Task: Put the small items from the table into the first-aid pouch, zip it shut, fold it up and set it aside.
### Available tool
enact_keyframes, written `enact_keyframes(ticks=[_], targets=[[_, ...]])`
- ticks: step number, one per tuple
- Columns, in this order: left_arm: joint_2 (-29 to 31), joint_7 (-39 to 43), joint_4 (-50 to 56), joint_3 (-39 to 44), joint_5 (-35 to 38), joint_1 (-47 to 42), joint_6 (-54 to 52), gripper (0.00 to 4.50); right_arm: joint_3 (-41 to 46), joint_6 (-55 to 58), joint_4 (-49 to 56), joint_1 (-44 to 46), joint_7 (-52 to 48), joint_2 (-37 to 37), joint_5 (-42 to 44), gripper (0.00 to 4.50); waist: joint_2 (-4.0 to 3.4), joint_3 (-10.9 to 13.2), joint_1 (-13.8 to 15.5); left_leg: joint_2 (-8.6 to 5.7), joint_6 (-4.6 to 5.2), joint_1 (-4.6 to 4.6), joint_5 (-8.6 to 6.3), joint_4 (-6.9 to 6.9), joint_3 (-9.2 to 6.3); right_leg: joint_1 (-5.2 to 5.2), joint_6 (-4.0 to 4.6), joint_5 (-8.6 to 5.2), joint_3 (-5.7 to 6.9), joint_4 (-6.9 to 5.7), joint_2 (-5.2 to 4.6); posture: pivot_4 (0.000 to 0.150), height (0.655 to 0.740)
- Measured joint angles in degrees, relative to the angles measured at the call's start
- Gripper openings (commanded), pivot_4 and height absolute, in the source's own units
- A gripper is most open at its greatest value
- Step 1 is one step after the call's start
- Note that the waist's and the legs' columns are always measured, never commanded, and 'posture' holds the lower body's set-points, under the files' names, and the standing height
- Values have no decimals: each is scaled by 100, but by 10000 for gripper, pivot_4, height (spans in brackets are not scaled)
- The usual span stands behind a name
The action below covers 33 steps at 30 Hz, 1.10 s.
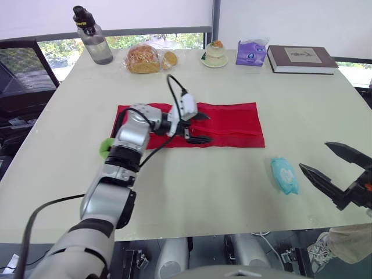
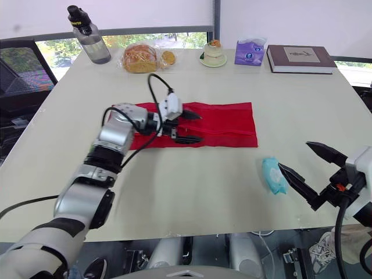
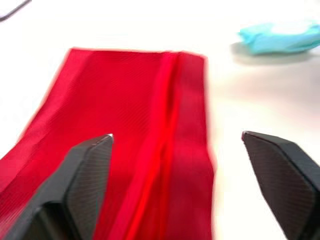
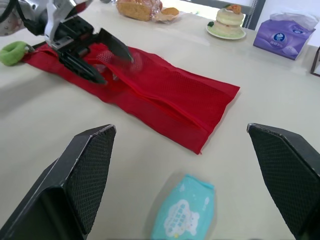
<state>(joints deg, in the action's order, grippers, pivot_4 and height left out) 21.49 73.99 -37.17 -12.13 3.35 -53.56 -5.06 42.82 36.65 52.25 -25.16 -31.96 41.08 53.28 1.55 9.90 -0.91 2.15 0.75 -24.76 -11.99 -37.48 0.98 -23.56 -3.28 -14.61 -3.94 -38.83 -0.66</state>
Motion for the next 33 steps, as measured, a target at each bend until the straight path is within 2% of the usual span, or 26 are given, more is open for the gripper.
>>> enact_keyframes(ticks=[6,11,22,25,26,27,32,33], targets=[[-607,-626,-1137,-155,-414,-601,806,44634,-22,-2,132,-51,163,40,23,45000,0,0,17,0,0,-3,0,2,-3,0,-9,-5,1,2,1,1500,7400],[-1128,-1400,-2551,-385,-971,-1000,1656,44634,42,-80,318,-332,344,-88,16,45000,3,1,18,-1,0,-5,0,2,-2,0,-12,-6,0,4,0,1500,7400],[-1435,-2107,-3520,-295,-1259,-1416,1912,44634,78,-229,401,-546,413,-89,-6,45000,3,1,19,-1,0,-5,-1,2,-2,0,-12,-6,0,4,0,1500,7400],[-1469,-2210,-3596,-292,-1341,-1431,1907,36447,78,-257,400,-549,413,-82,-9,45000,3,1,18,-1,0,-4,-1,3,-2,0,-12,-6,0,3,1,1500,7400],[-1489,-2273,-3607,-292,-1364,-1443,1907,31006,78,-293,400,-546,413,-80,-9,45000,3,1,18,-1,0,-3,-1,2,-2,0,-13,-7,0,3,1,1500,7400],[-1494,-2292,-3607,-292,-1373,-1446,1907,28380,78,-302,400,-545,413,-80,-9,45000,3,1,18,-1,0,-3,-1,2,-2,0,-13,-7,0,3,1,1500,7400],[-1537,-2392,-3655,-153,-1403,-1512,1864,4104,78,-326,400,-582,400,-78,-8,45000,3,1,17,-1,0,-4,-1,3,-2,0,-12,-7,0,4,1,1500,7400],[-1542,-2396,-3655,-136,-1403,-1524,1854,1823,78,-327,400,-587,399,-79,-6,45000,3,1,17,-1,0,-4,-1,3,-2,0,-12,-7,0,4,1,1500,7400]])
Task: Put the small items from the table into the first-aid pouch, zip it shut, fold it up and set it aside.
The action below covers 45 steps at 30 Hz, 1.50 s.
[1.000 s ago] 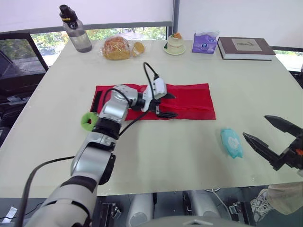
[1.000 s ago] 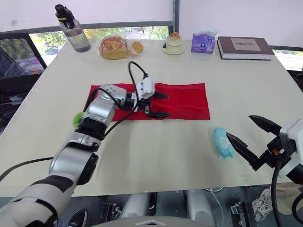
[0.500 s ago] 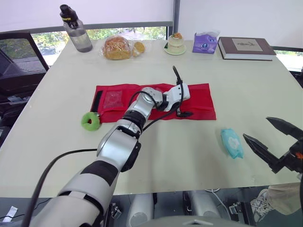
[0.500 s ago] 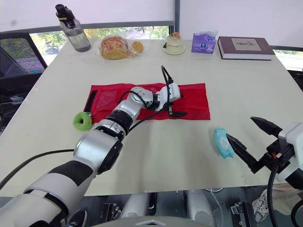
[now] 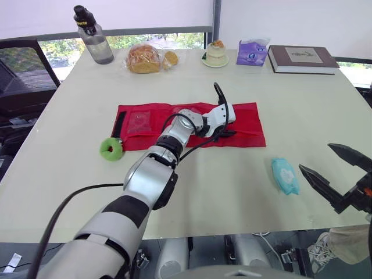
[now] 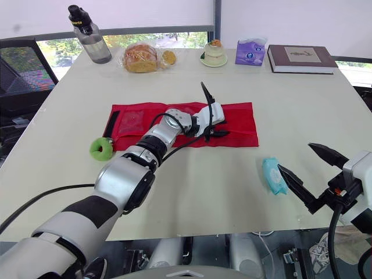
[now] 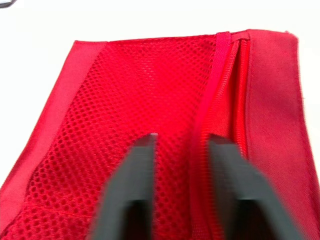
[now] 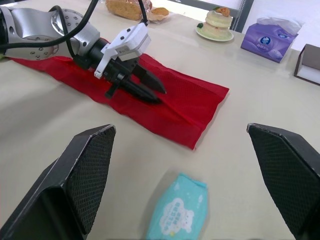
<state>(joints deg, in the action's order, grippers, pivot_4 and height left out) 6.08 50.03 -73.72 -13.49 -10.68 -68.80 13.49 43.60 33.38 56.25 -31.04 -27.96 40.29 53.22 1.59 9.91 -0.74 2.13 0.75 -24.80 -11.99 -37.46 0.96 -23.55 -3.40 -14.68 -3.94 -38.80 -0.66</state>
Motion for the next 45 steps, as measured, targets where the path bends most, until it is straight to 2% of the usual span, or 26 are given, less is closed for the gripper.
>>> enact_keyframes(ticks=[1,12,15,20,23,36,37,39,43,45], targets=[[-3,0,0,4,0,-8,-7,369,0,-1,0,-6,0,0,1,45000,0,0,0,0,0,0,0,0,0,0,0,0,0,0,0,1500,7400],[-121,82,0,189,6,-13,-15,369,-55,65,-7,-185,220,17,-210,45000,0,0,4,0,0,0,0,0,0,0,0,0,0,0,-1,1500,7400],[-183,96,0,225,10,-13,-15,369,-413,185,-57,-179,454,-26,-484,45000,0,0,5,0,0,0,0,0,0,0,1,0,0,0,-1,1500,7400],[-250,97,0,280,12,-27,-20,369,-1759,446,-364,-229,1040,-397,-1473,45000,0,-2,8,-1,0,-1,0,1,1,-1,4,1,0,0,-2,1500,7400],[-294,98,1,296,12,-44,-20,369,-2284,746,-590,-79,1428,-587,-1833,45000,0,-2,9,-2,0,0,0,0,2,-1,4,1,-1,0,-4,1500,7400],[-340,151,9,299,12,-45,-19,369,-3025,1150,-1024,554,1707,-1003,-2347,45000,-1,-3,4,-2,0,1,0,-1,0,-1,3,1,0,-3,-1,1500,7400],[-353,151,9,303,13,-45,-19,0,-3095,1151,-1066,611,1712,-1038,-2385,39825,-1,-3,7,-2,0,1,0,-1,1,-1,3,1,0,-3,-1,1500,7400],[-376,154,11,336,14,-45,-19,0,-3171,1144,-1110,640,1707,-1058,-2439,32960,-1,-3,10,-2,0,0,0,-1,0,-1,3,1,0,-2,-1,1500,7400],[-385,180,12,399,17,-45,-19,0,-3153,1128,-1118,641,1637,-1099,-2510,11188,-2,-3,6,-2,0,-1,0,0,0,-1,3,1,0,-2,-1,1500,7400],[-386,217,12,401,17,-45,-19,0,-3100,1123,-1108,663,1543,-1098,-2498,3171,-1,-3,3,-2,0,1,0,-1,0,0,3,1,0,-3,-1,1500,7400]])
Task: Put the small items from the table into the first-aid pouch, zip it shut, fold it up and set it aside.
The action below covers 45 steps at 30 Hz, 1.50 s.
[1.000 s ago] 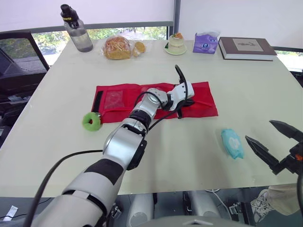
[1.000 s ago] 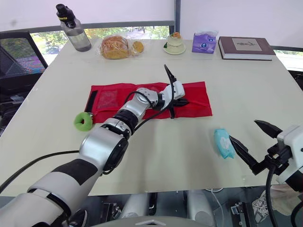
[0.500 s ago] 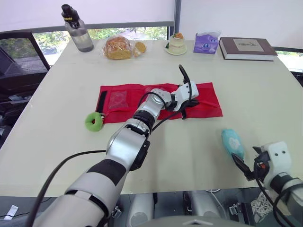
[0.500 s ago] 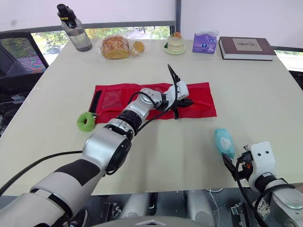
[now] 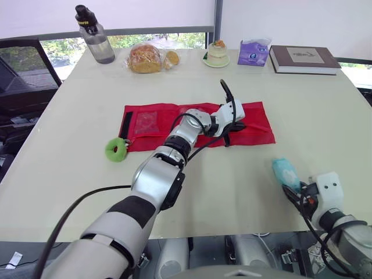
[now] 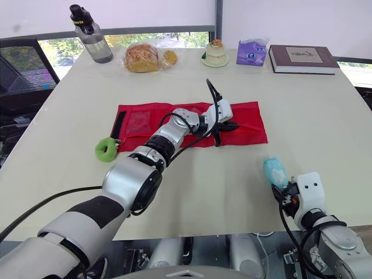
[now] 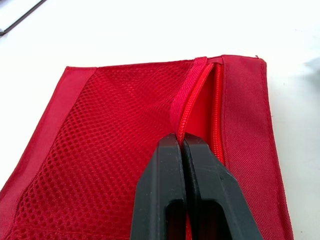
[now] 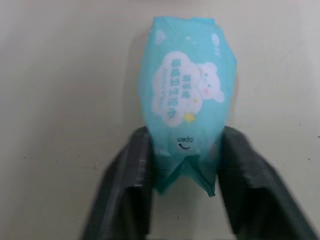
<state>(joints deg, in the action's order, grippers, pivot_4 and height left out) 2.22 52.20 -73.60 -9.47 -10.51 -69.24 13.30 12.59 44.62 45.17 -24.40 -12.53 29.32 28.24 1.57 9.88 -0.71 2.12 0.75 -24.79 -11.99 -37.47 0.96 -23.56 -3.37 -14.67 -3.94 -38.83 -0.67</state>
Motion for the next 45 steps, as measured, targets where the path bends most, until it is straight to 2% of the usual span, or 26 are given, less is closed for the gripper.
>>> enact_keyframes(ticks=[1,3,7,12,16,25,31,39,45], targets=[[-3,2,0,1,0,0,0,0,20,1,2,34,-21,0,2,613,0,0,0,0,0,1,0,0,0,0,-1,0,0,0,0,1500,7400],[-15,9,1,4,0,0,0,0,33,41,-5,116,-26,-30,28,613,0,0,-1,0,0,2,0,-1,0,0,-2,0,0,-2,1,1500,7400],[-101,75,66,4,5,0,0,0,166,419,-19,902,208,-396,406,613,-3,-1,-7,2,0,2,0,-1,0,-1,3,2,-1,-3,2,1500,7400],[-144,130,92,5,13,1,0,0,174,925,-112,1585,329,-365,606,613,-2,-1,-1,0,0,-5,0,1,-1,-1,18,11,1,2,0,1500,7400],[-262,169,120,5,56,1,0,0,-136,1302,-723,2567,555,-393,451,613,-2,-1,-1,0,0,-1,0,0,-2,-2,18,11,1,-3,1,1500,7400],[-362,197,230,7,144,4,-7,0,-669,1634,-1397,3393,625,-551,173,613,-3,-1,-11,0,0,-4,0,2,-3,-2,19,11,3,-1,1,1500,7400],[-372,114,282,21,170,5,-59,0,-897,1633,-1549,3591,506,-584,37,613,-3,-1,-13,0,0,-6,0,2,-3,-2,19,11,3,1,1,1500,7400],[-469,-8,287,14,169,4,-85,0,-1180,1579,-1374,3473,-79,-247,17,613,-3,-1,-7,0,0,-5,0,2,-3,-2,18,11,3,1,1,1500,7400],[-493,235,339,18,225,15,-59,0,-972,1633,-1440,3484,186,-637,-47,613,-3,-1,-15,0,0,-4,0,2,-3,-2,19,11,3,-1,2,1500,7400]])
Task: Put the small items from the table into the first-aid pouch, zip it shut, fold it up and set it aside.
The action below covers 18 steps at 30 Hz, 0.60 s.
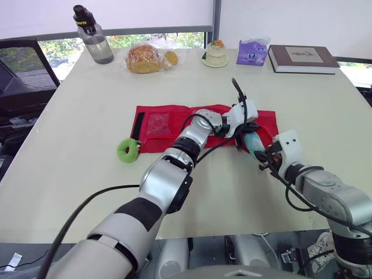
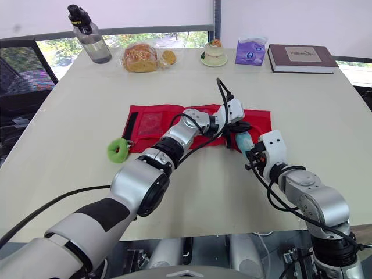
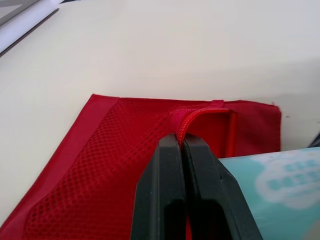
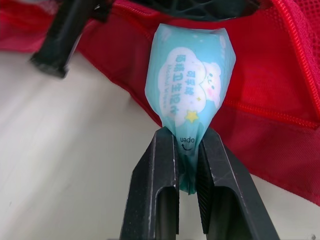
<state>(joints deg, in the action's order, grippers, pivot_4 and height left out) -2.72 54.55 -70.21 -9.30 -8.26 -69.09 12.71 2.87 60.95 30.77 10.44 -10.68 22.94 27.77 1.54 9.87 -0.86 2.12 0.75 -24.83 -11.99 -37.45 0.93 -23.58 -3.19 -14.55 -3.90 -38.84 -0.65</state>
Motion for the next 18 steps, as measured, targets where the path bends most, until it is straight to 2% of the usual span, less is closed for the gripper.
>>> enact_keyframes(ticks=[9,10,12,14,15,16,18], targets=[[-118,184,230,-10,101,170,18,0,570,-506,-1523,1223,1085,-1059,-654,613,-2,0,-9,0,0,-2,0,4,2,-5,0,1,-2,0,0,1500,7400],[-114,183,233,-8,114,171,17,0,601,-654,-1721,1317,1154,-1160,-734,9685,-2,0,-10,1,0,-1,0,5,2,-5,0,0,-2,0,1,1500,7400],[-113,161,233,-6,125,171,15,0,633,-874,-1992,1425,1235,-1223,-867,17431,-3,0,-10,0,0,-3,0,7,2,-6,0,0,-2,1,0,1500,7400],[-93,109,233,1,136,173,11,0,629,-1076,-2176,1476,1235,-1237,-1015,27740,-3,0,-5,0,0,-4,0,7,3,-6,0,0,-2,2,-1,1500,7400],[-91,82,234,2,137,173,9,0,636,-1130,-2201,1473,1239,-1245,-1070,30616,-3,0,-1,0,0,-4,0,7,3,-6,0,0,-1,2,-1,1500,7400],[-93,40,233,3,139,173,1,0,656,-1146,-2199,1458,1244,-1242,-1130,35354,-3,0,6,-1,0,-4,0,7,3,-6,0,0,-1,2,-2,1500,7400],[-148,-29,231,1,149,172,-11,0,649,-1094,-2047,1309,1159,-1148,-1141,37904,-3,0,23,-2,0,-6,0,8,2,-5,0,0,1,4,-3,1500,7400]])
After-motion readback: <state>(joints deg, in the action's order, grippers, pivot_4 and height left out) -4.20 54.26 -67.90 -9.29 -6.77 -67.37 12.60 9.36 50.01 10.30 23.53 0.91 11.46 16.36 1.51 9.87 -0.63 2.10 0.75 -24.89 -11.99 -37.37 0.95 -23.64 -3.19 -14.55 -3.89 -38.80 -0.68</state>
